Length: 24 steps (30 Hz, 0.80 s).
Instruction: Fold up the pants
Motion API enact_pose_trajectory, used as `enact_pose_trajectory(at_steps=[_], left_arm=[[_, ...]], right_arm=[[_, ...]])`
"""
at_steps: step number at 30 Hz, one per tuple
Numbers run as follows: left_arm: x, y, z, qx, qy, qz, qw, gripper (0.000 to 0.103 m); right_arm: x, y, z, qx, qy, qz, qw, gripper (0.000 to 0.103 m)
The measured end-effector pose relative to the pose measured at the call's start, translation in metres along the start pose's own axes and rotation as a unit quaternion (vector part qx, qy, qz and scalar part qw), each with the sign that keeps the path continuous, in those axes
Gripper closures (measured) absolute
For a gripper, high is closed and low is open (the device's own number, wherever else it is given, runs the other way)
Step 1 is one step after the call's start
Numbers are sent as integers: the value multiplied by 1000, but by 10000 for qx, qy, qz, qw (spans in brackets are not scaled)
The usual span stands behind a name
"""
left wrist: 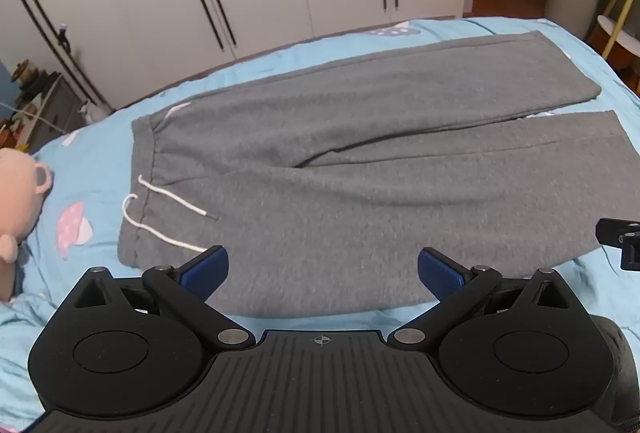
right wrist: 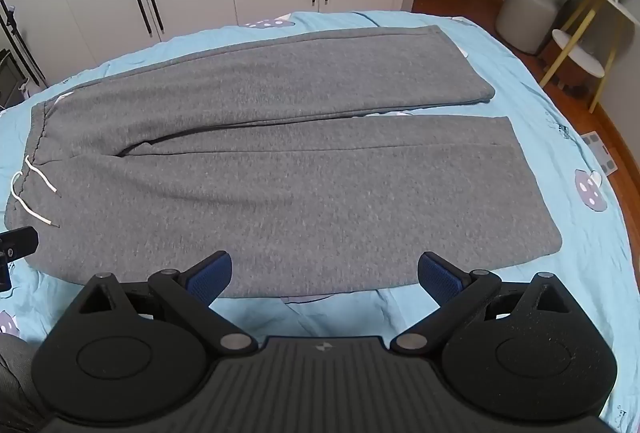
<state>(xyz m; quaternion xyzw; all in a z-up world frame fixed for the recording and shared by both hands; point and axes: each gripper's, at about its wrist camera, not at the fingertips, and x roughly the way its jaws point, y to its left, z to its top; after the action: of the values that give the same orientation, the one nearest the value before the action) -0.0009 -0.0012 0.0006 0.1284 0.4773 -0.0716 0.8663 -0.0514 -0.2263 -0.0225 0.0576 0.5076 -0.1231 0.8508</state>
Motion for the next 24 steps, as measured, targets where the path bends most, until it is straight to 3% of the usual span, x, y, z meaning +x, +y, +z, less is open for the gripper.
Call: enact_pose_trajectory(at_steps=[24], left_arm=[[5,2,-1,-25,17,56,10000,0]], right_arm=[[1,0,3,51,-28,59,10000,4]])
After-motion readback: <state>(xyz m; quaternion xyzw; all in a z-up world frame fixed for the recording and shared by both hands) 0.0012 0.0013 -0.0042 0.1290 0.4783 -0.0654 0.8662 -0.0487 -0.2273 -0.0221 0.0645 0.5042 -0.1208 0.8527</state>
